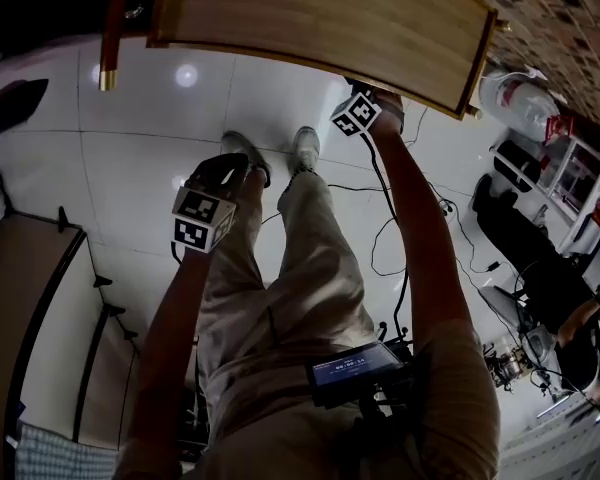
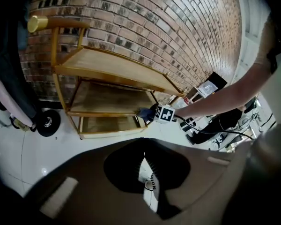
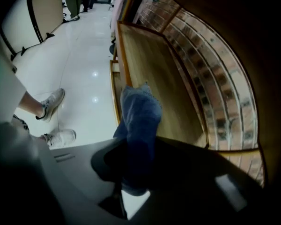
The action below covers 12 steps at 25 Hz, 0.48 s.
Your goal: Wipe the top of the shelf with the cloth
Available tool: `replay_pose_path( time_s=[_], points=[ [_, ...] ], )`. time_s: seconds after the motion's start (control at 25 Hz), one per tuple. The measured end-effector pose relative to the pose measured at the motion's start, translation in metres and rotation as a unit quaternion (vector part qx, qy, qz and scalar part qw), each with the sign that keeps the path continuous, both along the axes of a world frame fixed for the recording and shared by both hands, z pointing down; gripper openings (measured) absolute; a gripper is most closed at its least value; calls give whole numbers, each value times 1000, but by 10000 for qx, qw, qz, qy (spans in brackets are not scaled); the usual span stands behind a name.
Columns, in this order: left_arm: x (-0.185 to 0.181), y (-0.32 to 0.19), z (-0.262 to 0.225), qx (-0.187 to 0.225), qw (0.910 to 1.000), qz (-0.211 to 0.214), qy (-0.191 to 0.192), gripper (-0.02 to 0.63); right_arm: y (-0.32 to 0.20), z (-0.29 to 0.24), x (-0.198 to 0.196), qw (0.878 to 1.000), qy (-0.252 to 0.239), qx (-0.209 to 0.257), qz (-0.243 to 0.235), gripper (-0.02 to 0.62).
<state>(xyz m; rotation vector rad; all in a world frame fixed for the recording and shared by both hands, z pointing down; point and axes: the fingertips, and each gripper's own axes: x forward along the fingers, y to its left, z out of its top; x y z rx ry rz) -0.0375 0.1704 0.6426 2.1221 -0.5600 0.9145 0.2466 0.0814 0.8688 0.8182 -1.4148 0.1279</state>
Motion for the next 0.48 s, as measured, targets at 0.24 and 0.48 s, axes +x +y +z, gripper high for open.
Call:
replay_pose_path(
  time_s=[0.24,0.48],
  points=[
    [56,13,-3,-70,9988,475,92,3,40,0,85,9987,252,17,441,98],
    [93,0,-7,54,9976,679,144,3,59,0,131,9963,332,128,778,98]
  ],
)
